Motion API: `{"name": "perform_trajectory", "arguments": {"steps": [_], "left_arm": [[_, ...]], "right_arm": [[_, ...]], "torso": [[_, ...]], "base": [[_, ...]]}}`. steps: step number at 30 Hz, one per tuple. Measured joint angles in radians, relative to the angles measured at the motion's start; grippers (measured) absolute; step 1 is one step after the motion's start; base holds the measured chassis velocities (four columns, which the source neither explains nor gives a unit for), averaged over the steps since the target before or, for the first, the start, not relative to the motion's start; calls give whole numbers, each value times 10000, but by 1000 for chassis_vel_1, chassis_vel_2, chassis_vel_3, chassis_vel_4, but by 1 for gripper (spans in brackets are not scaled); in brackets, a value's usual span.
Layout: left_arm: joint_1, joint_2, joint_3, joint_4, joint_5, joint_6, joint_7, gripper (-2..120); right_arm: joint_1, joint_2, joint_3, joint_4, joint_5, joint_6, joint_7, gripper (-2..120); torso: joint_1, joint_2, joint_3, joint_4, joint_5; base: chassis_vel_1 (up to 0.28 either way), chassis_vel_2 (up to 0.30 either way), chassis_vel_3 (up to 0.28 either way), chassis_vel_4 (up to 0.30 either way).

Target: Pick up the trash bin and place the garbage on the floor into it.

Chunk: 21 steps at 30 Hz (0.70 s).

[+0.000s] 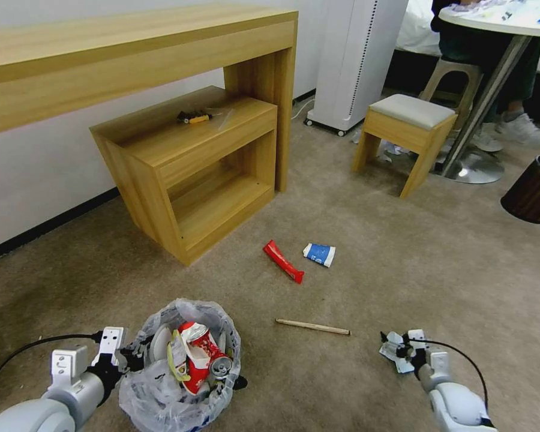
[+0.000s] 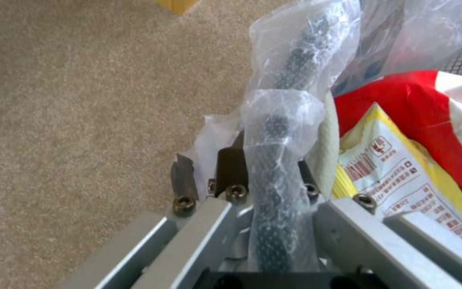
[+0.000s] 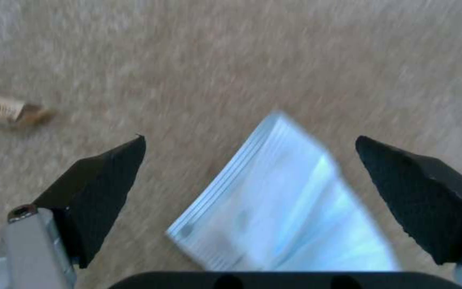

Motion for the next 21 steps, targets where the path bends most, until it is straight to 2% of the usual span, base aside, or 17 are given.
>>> {"name": "perform_trajectory", "arguments": {"steps": [4, 6, 7, 10, 11, 14, 15, 19, 20, 21], "left_arm": [[-128, 1, 93, 25, -20, 0, -75, 0], [-184, 23, 118, 53, -45, 0, -111, 0], [-184, 23, 118, 53, -45, 0, -111, 0], [-196, 50, 117, 88, -72, 1, -123, 0], [-196, 50, 117, 88, -72, 1, -123, 0], [-213, 68, 107, 105, -85, 1, -113, 0], [-213, 68, 107, 105, -85, 1, -113, 0], [-225, 84, 126, 106, -81, 0, -74, 0], [-225, 84, 126, 106, -81, 0, -74, 0], [-231, 86, 129, 105, -81, 1, -73, 0]], "right_arm": [[-14, 169, -67, -63, 30, -282, 465, 92], [-87, 242, -74, -65, 13, -384, 716, 82], [-87, 242, -74, -65, 13, -384, 716, 82], [-261, 283, -52, -28, -143, -330, 856, 68], [-261, 283, -52, -28, -143, -330, 856, 68], [-408, 285, 9, 43, -187, -279, 848, 53], [-408, 285, 9, 43, -187, -279, 848, 53], [-402, 310, 50, -30, -369, -96, 961, 34], [-402, 310, 50, -30, -369, -96, 961, 34], [-407, 312, 53, -23, -420, -42, 1009, 30]], "torso": [[0, 0, 0, -1, -1], [0, 0, 0, 0, 0], [0, 0, 0, 0, 0], [0, 0, 0, 0, 1], [0, 0, 0, 0, 1], [-1, 0, -1, -1, 1], [-1, 0, -1, -1, 1], [0, 0, -1, -1, 1], [0, 0, -1, -1, 1], [0, 0, -1, 0, 1]], "base": [[0, 0, 0, 0], [0, 0, 0, 0], [0, 0, 0, 0], [0, 0, 0, 0], [0, 0, 0, 0], [0, 0, 0, 0], [0, 0, 0, 0], [0, 0, 0, 0], [0, 0, 0, 0], [0, 0, 0, 0]]}}
